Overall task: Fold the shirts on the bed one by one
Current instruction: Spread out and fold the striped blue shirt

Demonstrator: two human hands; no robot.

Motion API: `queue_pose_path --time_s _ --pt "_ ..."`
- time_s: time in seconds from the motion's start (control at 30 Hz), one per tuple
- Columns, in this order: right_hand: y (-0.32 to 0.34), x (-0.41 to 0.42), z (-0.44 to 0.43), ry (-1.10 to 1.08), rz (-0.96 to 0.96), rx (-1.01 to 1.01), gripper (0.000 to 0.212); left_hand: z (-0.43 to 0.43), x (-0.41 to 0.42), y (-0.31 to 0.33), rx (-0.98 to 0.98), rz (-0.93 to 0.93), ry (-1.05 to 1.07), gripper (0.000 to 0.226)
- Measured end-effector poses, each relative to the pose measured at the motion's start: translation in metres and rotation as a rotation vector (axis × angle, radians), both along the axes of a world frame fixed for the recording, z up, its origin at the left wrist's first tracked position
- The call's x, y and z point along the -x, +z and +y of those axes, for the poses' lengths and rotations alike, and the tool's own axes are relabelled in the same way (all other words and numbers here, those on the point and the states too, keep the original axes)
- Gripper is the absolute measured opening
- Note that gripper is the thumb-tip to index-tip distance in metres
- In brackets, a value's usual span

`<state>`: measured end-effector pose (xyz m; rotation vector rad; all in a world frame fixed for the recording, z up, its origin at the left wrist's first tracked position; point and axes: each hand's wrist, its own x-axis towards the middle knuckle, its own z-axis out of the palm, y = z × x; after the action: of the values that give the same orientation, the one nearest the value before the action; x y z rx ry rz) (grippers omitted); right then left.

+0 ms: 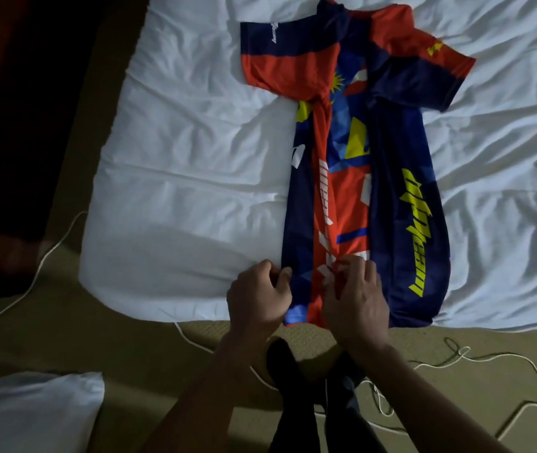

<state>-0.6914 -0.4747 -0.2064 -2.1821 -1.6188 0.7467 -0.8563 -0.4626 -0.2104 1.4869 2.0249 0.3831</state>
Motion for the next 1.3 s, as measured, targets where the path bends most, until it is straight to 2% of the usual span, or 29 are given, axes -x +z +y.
queue_pose_path --time_s 0.07,0.13,0.2,0.27,0.37,0.53,0.63,0.87,0.93,1.03,1.13,1.23,1.3 --pt "0.001 0.001 0.000 0.121 -0.155 -0.178 0.038 0.002 0.001 0.001 -0.262 0.128 -0.086 0.020" --pt "-0.002 0.002 0.010 0.283 -0.204 -0.219 0.056 0.011 -0.002 -0.005 -0.420 0.183 -0.218 0.029" --pt "-0.014 0.001 0.022 0.460 -0.274 -0.183 0.065 0.024 -0.004 -0.015 -0.393 0.211 -0.358 0.046" --pt "-0.029 -0.005 0.031 0.526 -0.339 -0.105 0.070 0.033 -0.003 -0.028 -0.340 0.274 -0.470 0.054" --pt "-0.038 -0.018 0.032 0.542 -0.370 -0.029 0.074 0.040 0.006 -0.043 -0.325 0.355 -0.572 0.055" --pt "-0.024 -0.026 0.046 0.438 -0.335 -0.030 0.074 0.064 0.016 -0.029 -0.303 0.234 -0.521 0.054" --pt "-0.014 -0.026 0.082 0.402 -0.302 -0.035 0.074 0.098 0.017 -0.023 -0.357 0.232 -0.528 0.049" --pt "0.003 -0.018 0.210 0.388 -0.214 -0.018 0.073 0.225 0.013 -0.023 -0.527 0.349 -0.553 0.044" --pt "0.002 -0.017 0.245 0.401 -0.231 -0.062 0.068 0.262 0.010 -0.023 -0.477 0.386 -0.547 0.048" --pt "-0.001 -0.014 0.292 0.428 -0.256 -0.179 0.045 0.311 0.011 -0.022 -0.339 0.502 -0.535 0.056" --pt "-0.006 -0.007 0.331 0.438 -0.261 -0.187 0.041 0.353 0.013 -0.023 -0.244 0.637 -0.499 0.064" --pt "-0.012 0.001 0.359 0.462 -0.293 -0.187 0.047 0.382 0.020 -0.033 -0.296 0.720 -0.551 0.057" --pt "-0.015 0.002 0.374 0.442 -0.296 -0.201 0.042 0.394 0.025 -0.038 -0.401 0.758 -0.590 0.042"
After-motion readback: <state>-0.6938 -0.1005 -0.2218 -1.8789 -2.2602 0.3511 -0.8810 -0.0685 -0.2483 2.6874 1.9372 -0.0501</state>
